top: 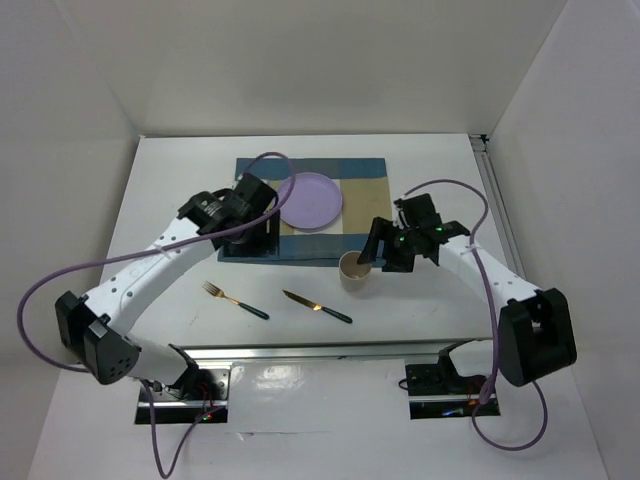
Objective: Set the dinner table for one person
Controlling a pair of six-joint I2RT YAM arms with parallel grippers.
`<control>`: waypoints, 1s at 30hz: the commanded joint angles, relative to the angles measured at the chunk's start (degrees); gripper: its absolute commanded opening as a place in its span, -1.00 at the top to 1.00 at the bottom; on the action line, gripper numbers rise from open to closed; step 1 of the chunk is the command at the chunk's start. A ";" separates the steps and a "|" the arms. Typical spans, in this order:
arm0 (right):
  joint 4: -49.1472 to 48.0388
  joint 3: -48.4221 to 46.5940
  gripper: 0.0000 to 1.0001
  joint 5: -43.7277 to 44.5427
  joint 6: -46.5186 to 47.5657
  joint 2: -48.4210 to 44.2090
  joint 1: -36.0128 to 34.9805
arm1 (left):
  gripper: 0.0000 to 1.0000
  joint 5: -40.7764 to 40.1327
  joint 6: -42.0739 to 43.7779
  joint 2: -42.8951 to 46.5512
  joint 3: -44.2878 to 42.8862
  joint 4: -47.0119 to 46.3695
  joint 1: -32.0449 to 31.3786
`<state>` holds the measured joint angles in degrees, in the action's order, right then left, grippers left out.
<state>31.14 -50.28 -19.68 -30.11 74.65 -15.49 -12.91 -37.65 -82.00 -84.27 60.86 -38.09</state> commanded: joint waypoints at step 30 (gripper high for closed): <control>16.77 -69.58 1.00 29.52 -1.27 43.80 0.89 | -0.27 12.64 -12.70 6.50 29.34 -9.26 10.66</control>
<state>42.81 -112.22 5.85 -30.94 112.46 -15.88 -2.87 -47.09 -74.96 -54.89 53.49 -26.52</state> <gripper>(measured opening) 0.117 0.629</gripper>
